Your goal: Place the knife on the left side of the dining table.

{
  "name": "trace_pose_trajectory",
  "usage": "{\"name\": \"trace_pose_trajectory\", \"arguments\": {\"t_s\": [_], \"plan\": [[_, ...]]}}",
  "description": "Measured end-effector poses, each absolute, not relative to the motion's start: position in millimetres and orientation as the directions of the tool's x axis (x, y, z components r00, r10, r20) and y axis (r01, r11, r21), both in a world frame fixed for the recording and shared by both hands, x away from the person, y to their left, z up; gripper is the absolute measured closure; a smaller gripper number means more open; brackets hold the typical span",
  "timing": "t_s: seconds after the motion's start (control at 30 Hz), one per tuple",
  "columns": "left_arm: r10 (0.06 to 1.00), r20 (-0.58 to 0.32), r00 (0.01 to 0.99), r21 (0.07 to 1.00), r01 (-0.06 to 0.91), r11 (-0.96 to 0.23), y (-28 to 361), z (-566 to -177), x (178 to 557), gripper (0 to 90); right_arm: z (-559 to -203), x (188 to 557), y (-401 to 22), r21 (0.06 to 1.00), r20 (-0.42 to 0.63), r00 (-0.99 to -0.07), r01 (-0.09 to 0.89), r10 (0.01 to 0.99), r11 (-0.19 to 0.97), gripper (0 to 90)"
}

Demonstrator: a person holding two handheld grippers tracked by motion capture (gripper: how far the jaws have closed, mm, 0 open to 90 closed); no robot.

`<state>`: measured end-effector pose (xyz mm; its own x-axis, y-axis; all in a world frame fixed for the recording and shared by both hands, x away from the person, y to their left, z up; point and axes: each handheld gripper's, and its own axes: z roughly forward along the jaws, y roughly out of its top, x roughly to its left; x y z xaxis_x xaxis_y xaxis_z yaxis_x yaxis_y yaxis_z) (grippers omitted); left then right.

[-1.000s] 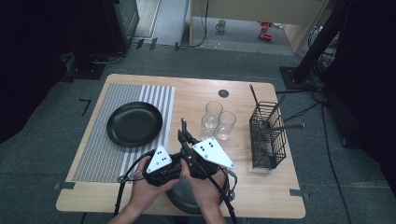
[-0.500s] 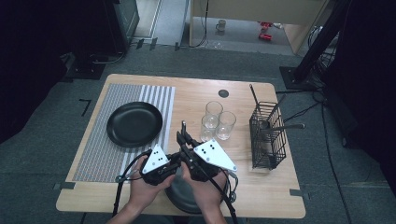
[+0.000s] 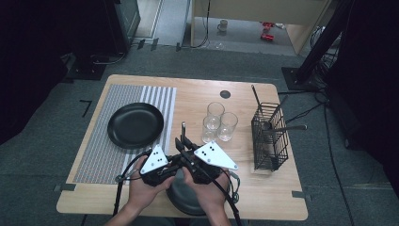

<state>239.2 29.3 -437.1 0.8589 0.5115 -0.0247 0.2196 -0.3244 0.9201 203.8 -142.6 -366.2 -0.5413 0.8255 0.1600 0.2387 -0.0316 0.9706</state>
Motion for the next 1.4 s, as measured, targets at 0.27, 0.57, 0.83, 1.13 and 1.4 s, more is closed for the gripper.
{"name": "trace_pose_trajectory", "arguments": {"t_s": [0.27,0.57,0.83,1.13,1.4], "plan": [[0.502,-0.025,0.865,0.923,0.213,-0.322,32.0,-435.8,240.3,76.9,-371.7,204.9,-144.4,0.968,0.157,-0.579,0.251,0.800,-0.009,76.7],[0.482,-0.038,0.876,0.919,0.220,-0.327,33.2,-436.9,242.6,77.2,-378.5,206.7,-151.5,0.961,0.191,-0.600,0.277,0.777,-0.022,77.6],[0.466,-0.059,0.883,0.913,0.236,-0.332,32.7,-438.6,244.4,78.0,-379.3,207.1,-150.0,0.964,0.166,-0.600,0.267,0.783,0.000,80.5],[0.481,-0.034,0.876,0.921,0.214,-0.326,35.4,-438.3,243.0,90.0,-379.5,206.7,-148.0,0.966,0.154,-0.602,0.257,0.784,0.007,79.9],[0.485,-0.044,0.873,0.931,0.212,-0.297,38.2,-436.6,242.8,90.0,-383.6,207.1,-145.1,0.963,0.152,-0.605,0.268,0.781,0.021,79.3]]}}
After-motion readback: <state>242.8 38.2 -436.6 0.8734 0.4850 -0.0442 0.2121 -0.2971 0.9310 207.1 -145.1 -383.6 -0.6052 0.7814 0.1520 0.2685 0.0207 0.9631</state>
